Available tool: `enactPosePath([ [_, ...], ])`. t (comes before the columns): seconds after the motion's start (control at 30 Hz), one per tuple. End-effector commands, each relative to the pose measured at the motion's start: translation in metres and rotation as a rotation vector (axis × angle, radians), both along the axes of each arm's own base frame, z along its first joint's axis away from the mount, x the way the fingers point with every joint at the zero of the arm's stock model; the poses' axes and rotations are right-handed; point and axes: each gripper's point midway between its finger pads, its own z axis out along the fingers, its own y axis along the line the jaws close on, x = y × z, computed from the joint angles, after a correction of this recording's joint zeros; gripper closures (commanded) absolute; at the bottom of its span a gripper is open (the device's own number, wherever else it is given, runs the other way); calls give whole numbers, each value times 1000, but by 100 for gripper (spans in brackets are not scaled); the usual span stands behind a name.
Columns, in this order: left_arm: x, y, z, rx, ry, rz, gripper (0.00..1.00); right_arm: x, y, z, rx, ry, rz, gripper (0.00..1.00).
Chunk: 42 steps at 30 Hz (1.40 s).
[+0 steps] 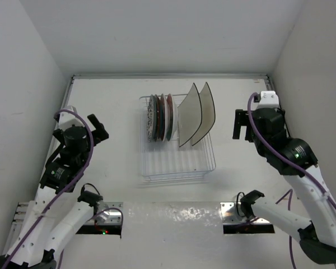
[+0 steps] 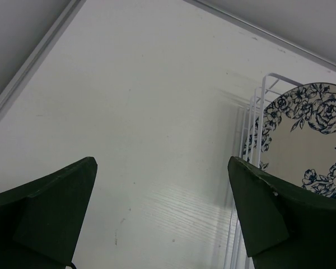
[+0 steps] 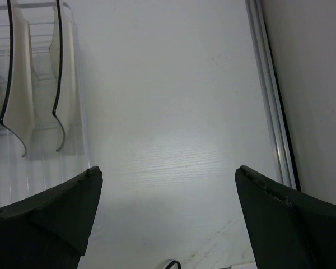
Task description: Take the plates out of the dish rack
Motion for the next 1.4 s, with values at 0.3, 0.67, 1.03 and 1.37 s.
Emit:
enactPosePath([
  [0.3,6,-2,7,-12,-32,-4,0,46,42,16,27,3,116,1],
  [0.67,9,-4,2,-7,-9,-11,0,141,77,-21,70,264,236,21],
  [1.03,11,-7,-1,-5,3,-24,0,193,103,-97,102,441,260,47],
  [1.37,12,-9,-1,-8,1,-40,0,194,93,-107,82,441,181,95],
])
